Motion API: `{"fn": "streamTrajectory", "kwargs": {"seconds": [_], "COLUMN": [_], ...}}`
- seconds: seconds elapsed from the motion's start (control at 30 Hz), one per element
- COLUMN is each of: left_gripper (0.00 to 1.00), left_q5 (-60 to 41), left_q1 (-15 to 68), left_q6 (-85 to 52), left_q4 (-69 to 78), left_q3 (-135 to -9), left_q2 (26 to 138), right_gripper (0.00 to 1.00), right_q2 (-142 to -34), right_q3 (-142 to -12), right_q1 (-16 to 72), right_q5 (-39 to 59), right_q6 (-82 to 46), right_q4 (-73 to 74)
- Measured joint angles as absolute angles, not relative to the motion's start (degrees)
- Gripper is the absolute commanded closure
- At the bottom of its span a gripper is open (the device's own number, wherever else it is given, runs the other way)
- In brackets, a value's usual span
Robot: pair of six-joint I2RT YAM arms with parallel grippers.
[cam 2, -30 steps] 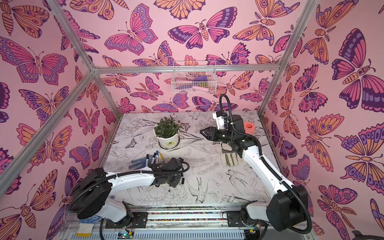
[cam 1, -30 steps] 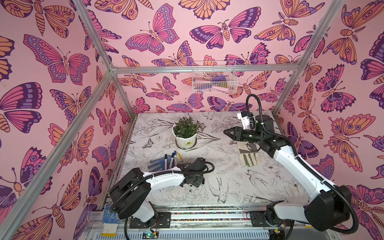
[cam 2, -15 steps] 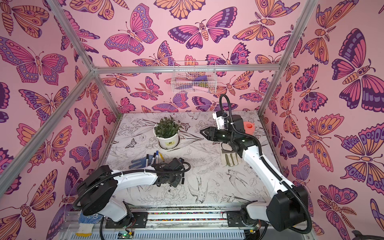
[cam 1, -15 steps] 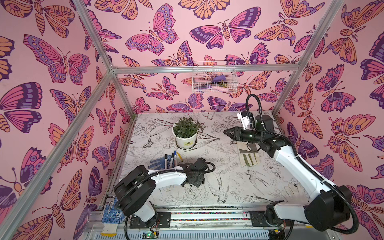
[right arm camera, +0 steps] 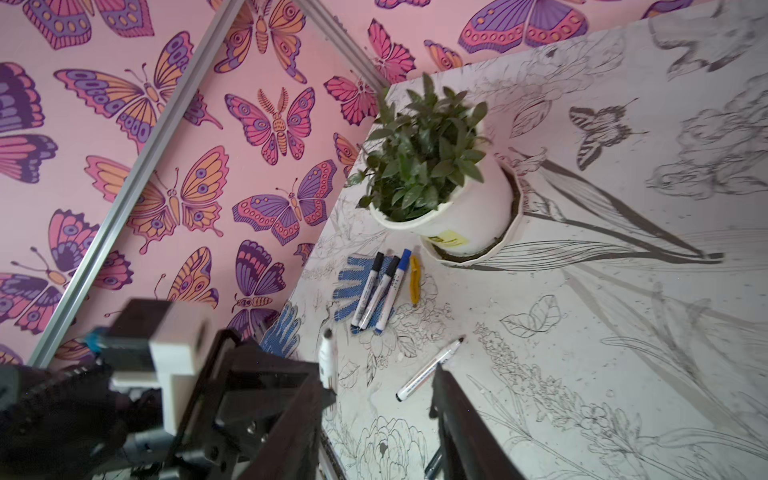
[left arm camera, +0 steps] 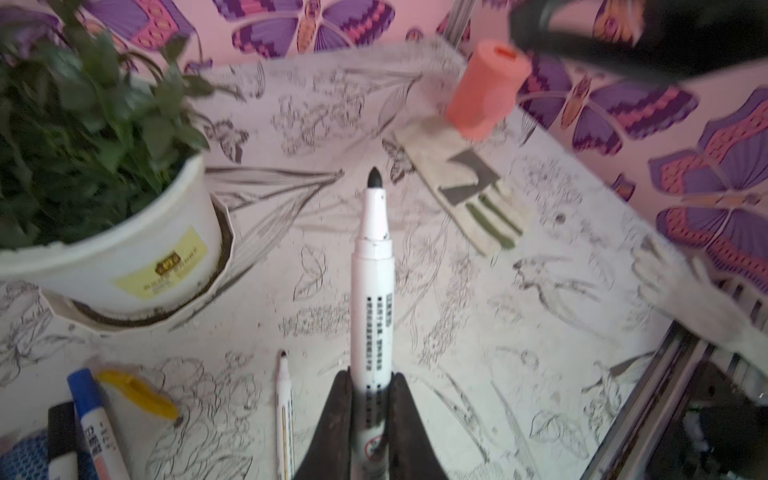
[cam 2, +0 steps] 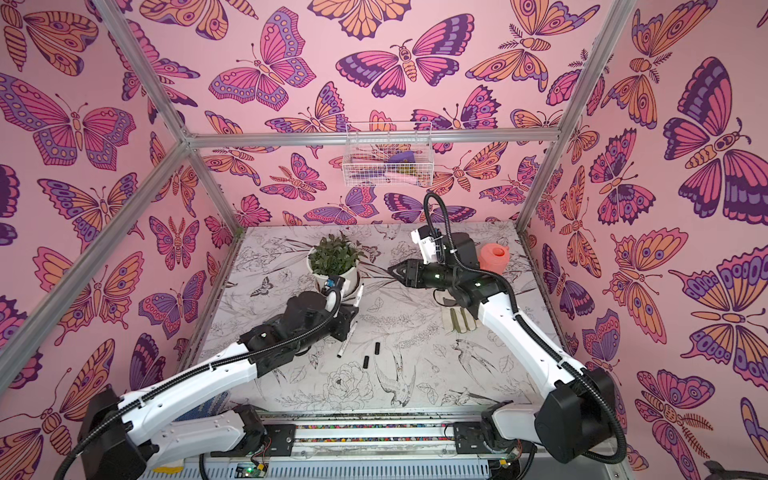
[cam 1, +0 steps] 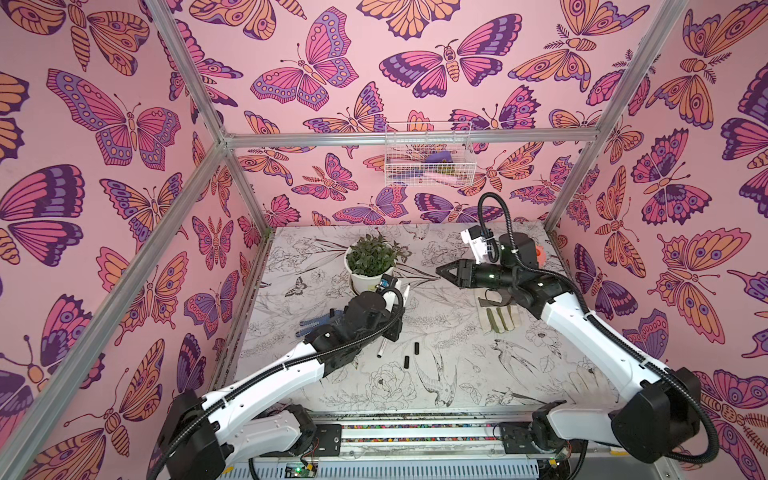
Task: Insert the pens into the pen caps
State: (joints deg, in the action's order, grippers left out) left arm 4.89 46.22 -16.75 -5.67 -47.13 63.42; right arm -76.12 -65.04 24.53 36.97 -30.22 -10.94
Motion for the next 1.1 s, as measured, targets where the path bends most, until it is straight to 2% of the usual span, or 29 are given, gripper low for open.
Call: {"fn": "streamTrajectory", "kwargs": {"seconds": [0.33, 0.77, 1.0, 1.03, 1.1], "left_gripper": [1.0, 1.0, 1.0, 0.99, 0.84], "left_q5": [1.1, -0.4, -0.4, -0.4, -0.5], "left_q1": [45.8, 45.8, 45.8, 45.8, 45.8], "left_q6": [-15.3, -15.5, -15.5, -15.5, -15.5], "left_q4": [-0.4, 2.0, 3.4, 3.4, 3.4], "left_q3": [-50.0, -50.2, -50.6, -50.7, -50.7], "left_q2": [67.2, 68.4, 68.4, 68.4, 68.4], "right_gripper": [0.57, 0.66, 0.87, 0.89, 0.9], "right_q2": [-81.5, -83.5, -83.7, -83.7, -83.7], "right_q3": [-67.4, -69.2, -69.3, -69.3, -69.3], "right_q1": [29.4, 31.2, 31.2, 31.1, 31.1], "right_q5": [39.1, 41.1, 41.1, 41.0, 40.9], "right_q6": [-31.5, -31.7, -31.8, -31.7, -31.6], "right_q4": [-8.3, -7.0, -6.9, -6.9, -6.9]}}
